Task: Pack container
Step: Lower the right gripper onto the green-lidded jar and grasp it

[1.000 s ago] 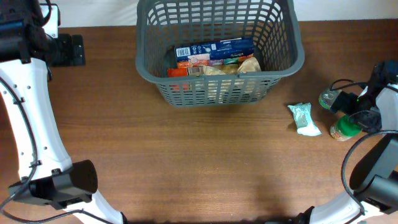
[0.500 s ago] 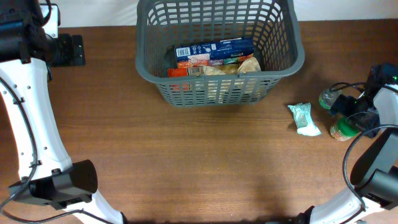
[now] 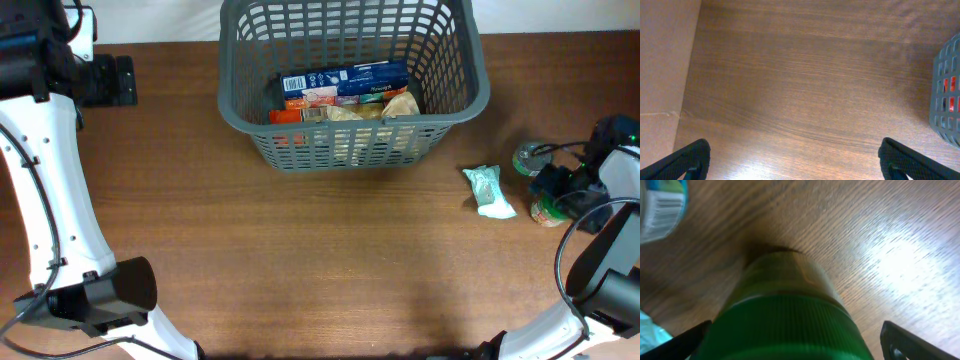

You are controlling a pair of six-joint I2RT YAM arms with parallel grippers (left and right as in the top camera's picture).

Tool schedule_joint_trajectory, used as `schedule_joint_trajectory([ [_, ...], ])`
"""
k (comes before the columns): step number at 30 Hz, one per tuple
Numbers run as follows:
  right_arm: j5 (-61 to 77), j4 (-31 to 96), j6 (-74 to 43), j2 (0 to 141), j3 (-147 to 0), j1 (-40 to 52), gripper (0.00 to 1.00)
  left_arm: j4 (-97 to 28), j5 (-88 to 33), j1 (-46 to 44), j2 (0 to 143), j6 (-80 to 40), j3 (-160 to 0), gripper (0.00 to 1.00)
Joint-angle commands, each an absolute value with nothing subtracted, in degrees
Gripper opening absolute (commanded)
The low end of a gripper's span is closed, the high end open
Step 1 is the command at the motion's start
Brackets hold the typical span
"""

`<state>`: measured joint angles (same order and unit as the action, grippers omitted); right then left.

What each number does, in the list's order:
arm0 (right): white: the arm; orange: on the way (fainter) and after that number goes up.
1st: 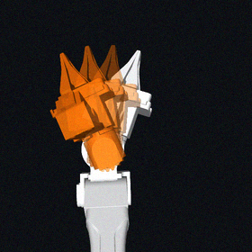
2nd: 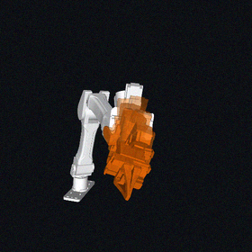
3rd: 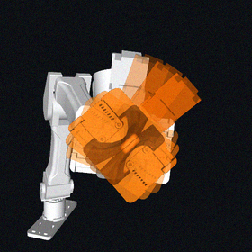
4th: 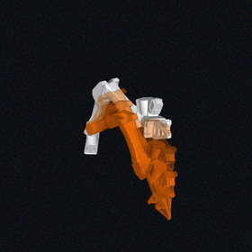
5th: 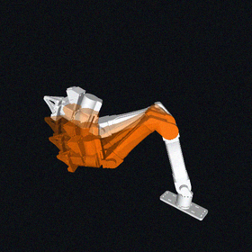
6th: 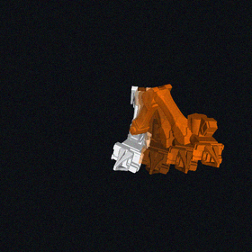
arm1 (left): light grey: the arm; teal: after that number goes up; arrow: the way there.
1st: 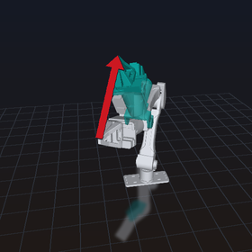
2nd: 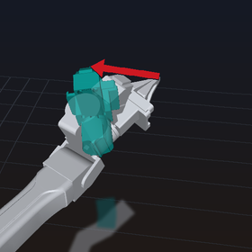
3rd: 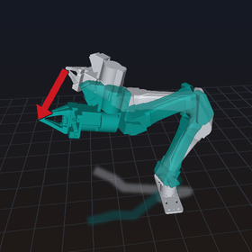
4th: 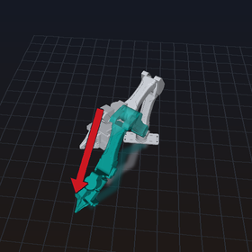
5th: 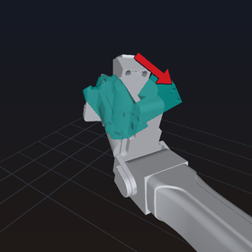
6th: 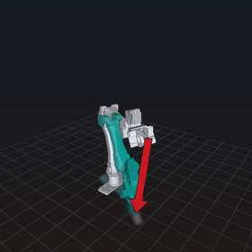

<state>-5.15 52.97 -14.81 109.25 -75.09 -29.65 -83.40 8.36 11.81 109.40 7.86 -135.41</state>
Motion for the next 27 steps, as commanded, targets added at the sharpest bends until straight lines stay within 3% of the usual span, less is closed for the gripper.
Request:
schedule_joint_trajectory([
  [1, -5.4, 51.9, -15.5, 110.1, -74.1, -29.7, 0.99, -83.4, 7.9, 12.2, 109.1, 7.3, -135.2, 0.99],
  [18, -1.5, 48.7, -15.5, 110.1, -74.1, -29.7, 0.99, -83.4, 7.9, 12.2, 109.1, 7.3, -135.2, 0.99],
  [27, -2.0, 48.9, -15.5, 110.1, -74.1, -29.7, 0.82, -83.4, 7.9, 12.2, 109.1, 7.3, -135.2, 0.99],
])
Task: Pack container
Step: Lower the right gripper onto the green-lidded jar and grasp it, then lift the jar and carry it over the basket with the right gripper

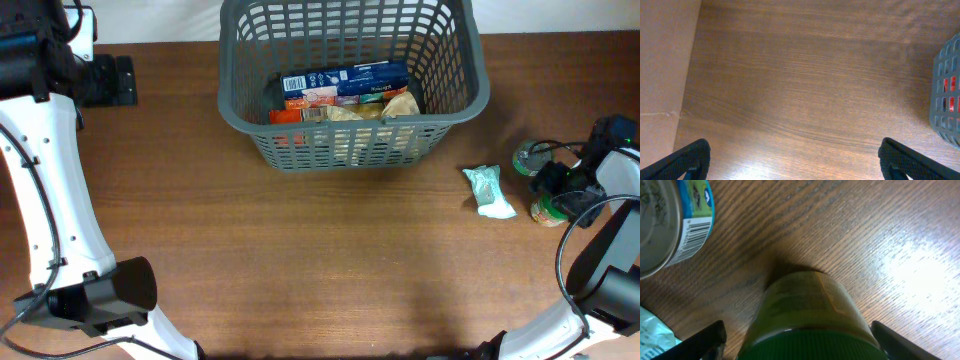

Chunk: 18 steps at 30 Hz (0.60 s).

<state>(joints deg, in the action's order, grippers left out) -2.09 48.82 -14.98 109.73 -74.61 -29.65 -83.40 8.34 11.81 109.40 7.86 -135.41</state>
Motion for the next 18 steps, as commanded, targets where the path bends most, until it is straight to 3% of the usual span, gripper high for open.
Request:
schedule_joint_trajectory([
  [1, -2.0, 49.0, -15.6, 110.1, -74.1, -29.7, 0.80, -83.4, 7.9, 12.2, 109.1, 7.3, -135.2, 0.99],
  [3, -2.0, 49.3, -15.6, 110.1, -74.1, -29.7, 0.70, -83.4, 7.9, 12.2, 109.1, 7.3, -135.2, 0.99],
  [9, -2.0, 50.1, -15.6, 110.1, -74.1, -29.7, 0.58, -83.4, 7.9, 12.2, 109.1, 7.3, -135.2, 0.99],
  [18, -2.0, 54.3, -17.0, 107.9, -78.7, -29.7, 0.58, -83.4, 7.9, 12.2, 109.1, 7.3, -135.2, 0.99],
])
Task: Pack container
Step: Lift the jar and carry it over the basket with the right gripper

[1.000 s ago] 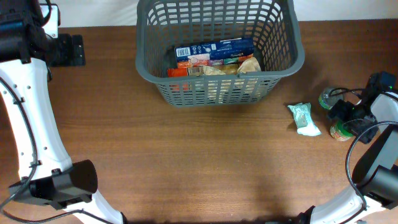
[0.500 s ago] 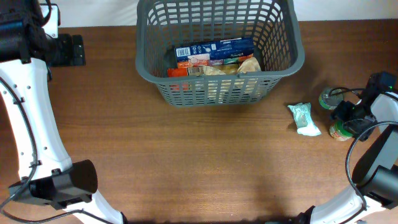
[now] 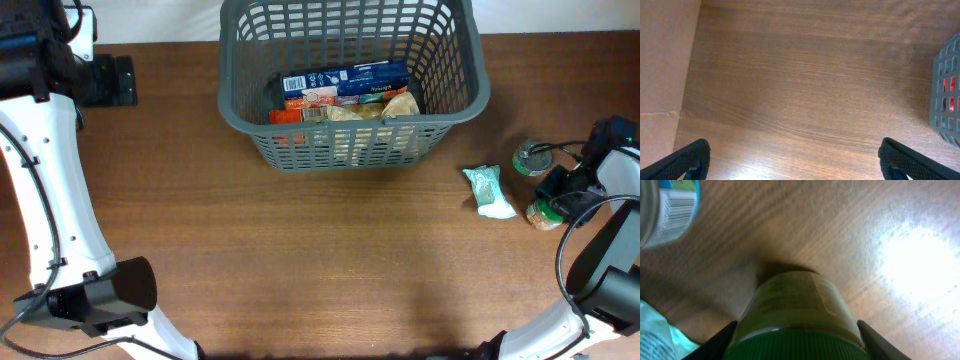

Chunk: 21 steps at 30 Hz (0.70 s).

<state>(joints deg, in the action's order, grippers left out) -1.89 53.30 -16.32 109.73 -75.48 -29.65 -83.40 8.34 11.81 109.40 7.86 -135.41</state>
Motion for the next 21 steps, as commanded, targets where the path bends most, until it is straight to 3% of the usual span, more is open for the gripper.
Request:
schedule_joint_trajectory([
  [1, -2.0, 55.3, -17.0, 107.2, -80.1, -29.7, 0.58, -83.4, 7.9, 12.2, 109.1, 7.3, -135.2, 0.99],
  [13, 4.0, 72.3, -14.0, 96.7, -111.0, -25.4, 0.59, -83.4, 7.9, 12.2, 109.1, 7.3, -135.2, 0.99],
  [16, 7.1, 73.9, -13.1, 94.1, -118.9, -20.4, 0.64, -83.4, 7.9, 12.2, 109.1, 7.3, -135.2, 0.99],
  [21, 7.8, 73.4, -11.0, 91.0, -128.1, -6.9, 0.63, -83.4, 7.9, 12.2, 109.1, 7.3, -135.2, 0.99],
])
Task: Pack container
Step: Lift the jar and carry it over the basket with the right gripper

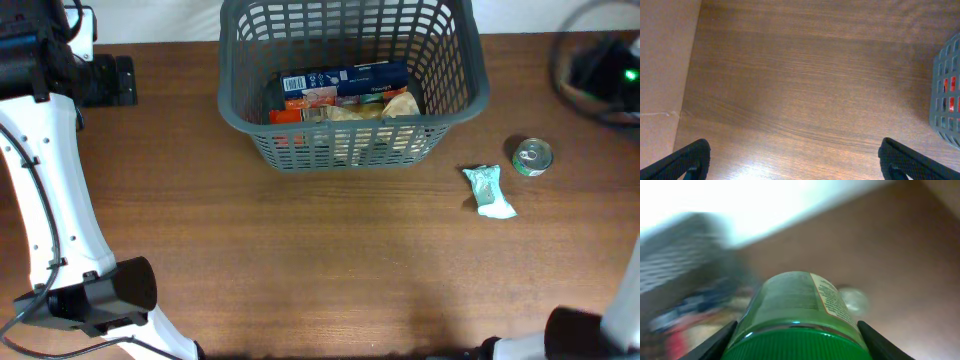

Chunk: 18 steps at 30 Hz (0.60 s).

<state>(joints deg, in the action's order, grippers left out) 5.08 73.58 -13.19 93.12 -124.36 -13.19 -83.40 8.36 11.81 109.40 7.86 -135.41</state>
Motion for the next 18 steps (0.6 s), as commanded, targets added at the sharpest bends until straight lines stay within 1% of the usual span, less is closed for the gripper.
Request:
schedule_joint_trajectory([
  [1, 7.5, 72.9, -9.9, 91.0, -129.0, -4.1, 0.61, -83.4, 7.9, 12.2, 109.1, 7.3, -135.2, 0.99],
  [3, 5.8, 71.7, -9.1, 91.0, -129.6, 1.7, 0.58, -83.4, 7.9, 12.1, 109.1, 7.3, -135.2, 0.99],
  [6, 1.6, 70.1, -7.2, 92.3, -129.6, 8.7, 0.58, -83.4, 7.9, 12.2, 109.1, 7.3, -135.2, 0.99],
  [9, -1.8, 68.3, -4.6, 95.0, -129.4, 13.5, 0.58, -83.4, 7.9, 12.2, 109.1, 7.3, -135.2, 0.99],
  [13, -3.0, 65.5, -0.7, 100.2, -129.4, 16.1, 0.57, -83.4, 7.9, 12.2, 109.1, 7.3, -135.2, 0.99],
  [18, -5.0, 62.3, -0.2, 108.1, -129.4, 15.4, 0.58, -83.4, 7.9, 12.2, 109.1, 7.3, -135.2, 0.99],
])
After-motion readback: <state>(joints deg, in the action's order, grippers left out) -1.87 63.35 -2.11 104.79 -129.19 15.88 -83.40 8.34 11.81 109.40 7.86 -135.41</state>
